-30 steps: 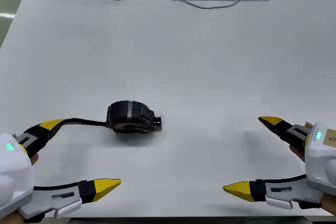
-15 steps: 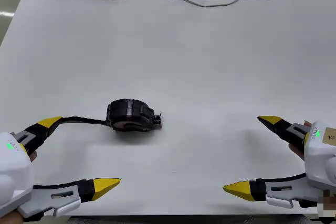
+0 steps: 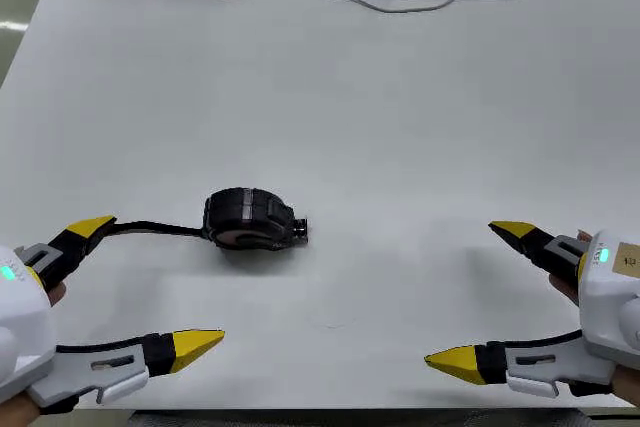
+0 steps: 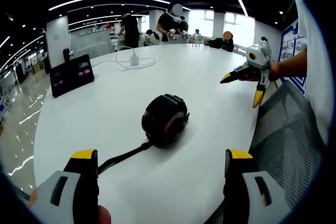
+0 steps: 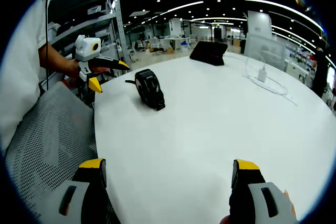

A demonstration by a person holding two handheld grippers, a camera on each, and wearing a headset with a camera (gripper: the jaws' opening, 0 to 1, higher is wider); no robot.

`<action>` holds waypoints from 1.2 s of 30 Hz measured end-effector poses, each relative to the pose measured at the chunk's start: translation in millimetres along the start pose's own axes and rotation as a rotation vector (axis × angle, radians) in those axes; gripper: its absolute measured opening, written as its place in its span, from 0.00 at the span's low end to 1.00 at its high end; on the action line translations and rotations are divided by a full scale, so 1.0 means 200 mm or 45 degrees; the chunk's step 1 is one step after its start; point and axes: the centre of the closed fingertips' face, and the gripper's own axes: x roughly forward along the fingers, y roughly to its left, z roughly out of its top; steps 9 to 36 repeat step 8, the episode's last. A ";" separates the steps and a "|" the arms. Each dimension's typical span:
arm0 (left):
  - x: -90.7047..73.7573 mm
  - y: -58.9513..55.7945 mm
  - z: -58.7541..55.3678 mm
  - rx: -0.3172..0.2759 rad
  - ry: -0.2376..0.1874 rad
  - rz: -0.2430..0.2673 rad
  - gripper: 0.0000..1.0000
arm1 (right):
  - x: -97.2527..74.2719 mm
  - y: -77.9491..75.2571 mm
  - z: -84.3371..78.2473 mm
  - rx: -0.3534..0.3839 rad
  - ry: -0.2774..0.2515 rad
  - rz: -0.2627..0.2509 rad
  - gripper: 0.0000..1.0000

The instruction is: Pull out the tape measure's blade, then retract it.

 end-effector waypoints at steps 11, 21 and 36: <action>0.00 0.01 0.01 0.002 -0.004 -0.008 0.99 | 0.00 0.00 0.00 0.003 0.001 0.001 0.98; 0.00 0.01 0.01 0.002 -0.004 -0.008 0.99 | 0.00 0.00 0.00 0.003 0.001 0.001 0.98; 0.00 0.01 0.01 0.002 -0.004 -0.008 0.99 | 0.00 0.00 0.00 0.003 0.001 0.001 0.98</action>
